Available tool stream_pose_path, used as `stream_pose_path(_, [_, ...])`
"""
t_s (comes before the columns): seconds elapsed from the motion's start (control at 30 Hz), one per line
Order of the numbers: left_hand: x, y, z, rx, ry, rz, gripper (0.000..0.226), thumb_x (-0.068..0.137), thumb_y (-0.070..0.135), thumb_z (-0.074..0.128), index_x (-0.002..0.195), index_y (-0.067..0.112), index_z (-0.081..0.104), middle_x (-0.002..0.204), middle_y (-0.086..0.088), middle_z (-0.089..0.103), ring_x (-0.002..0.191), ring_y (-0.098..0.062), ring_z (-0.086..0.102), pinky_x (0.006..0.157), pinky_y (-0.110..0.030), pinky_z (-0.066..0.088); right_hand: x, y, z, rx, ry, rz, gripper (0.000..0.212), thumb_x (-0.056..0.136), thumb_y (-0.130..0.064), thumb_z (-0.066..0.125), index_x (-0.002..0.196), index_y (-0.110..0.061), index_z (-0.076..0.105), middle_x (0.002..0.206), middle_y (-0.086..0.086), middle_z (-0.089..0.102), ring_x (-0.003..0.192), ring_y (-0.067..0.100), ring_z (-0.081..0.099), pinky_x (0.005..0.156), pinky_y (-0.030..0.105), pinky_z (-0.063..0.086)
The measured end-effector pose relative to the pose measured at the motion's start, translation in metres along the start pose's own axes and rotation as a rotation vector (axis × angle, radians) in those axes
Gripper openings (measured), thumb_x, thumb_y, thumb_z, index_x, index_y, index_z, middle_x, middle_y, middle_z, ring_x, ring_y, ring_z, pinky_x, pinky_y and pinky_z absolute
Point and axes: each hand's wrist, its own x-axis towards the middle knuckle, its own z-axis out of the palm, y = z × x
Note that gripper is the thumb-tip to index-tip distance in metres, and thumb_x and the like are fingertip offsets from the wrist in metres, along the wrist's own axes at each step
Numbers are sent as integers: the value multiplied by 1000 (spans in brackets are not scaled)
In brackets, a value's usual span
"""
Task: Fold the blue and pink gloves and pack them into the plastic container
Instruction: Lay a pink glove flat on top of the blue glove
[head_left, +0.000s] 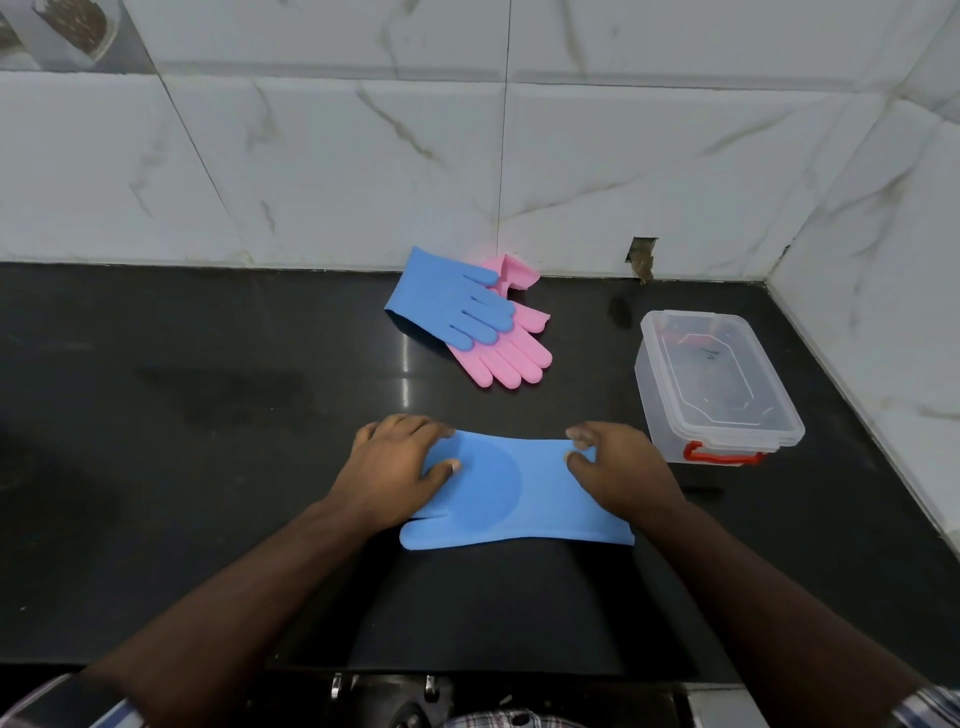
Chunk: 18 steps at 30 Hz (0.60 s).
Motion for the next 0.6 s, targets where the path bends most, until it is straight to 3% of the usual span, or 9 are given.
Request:
stream_pose_path(0.17, [49, 13, -3, -49, -13, -53, 39, 93, 39, 55, 131, 30, 57, 133, 8, 58, 128, -19, 49, 106, -46, 39, 48, -15, -8, 237, 27, 124, 25, 89, -28, 64, 112, -18, 69, 109, 0, 71, 98, 16, 64, 96, 39, 51])
stream_pose_path(0.37, [93, 14, 1, 65, -101, -116, 45, 92, 36, 53, 137, 28, 52, 142, 4, 52, 132, -24, 44, 107, -47, 32, 105, -22, -13, 349, 92, 227, 10, 86, -22, 67, 92, -16, 72, 94, 3, 72, 94, 21, 66, 86, 34, 53])
stream_pose_path(0.53, [119, 5, 3, 141, -162, -87, 61, 96, 31, 50, 153, 30, 30, 164, 2, 21, 147, -27, 26, 115, -50, 26, 137, -28, -8, 287, 59, 187, 41, 88, -22, 68, 126, -8, 61, 122, 9, 67, 112, 25, 62, 96, 34, 47])
stream_pose_path(0.6, [129, 3, 3, 176, -198, -81, 61, 97, 27, 44, 155, 31, 24, 167, 2, 13, 150, -28, 18, 117, -52, 22, 146, -30, -5, 251, 38, 167, 40, 90, -24, 66, 124, -5, 61, 120, 11, 66, 109, 26, 62, 90, 33, 47])
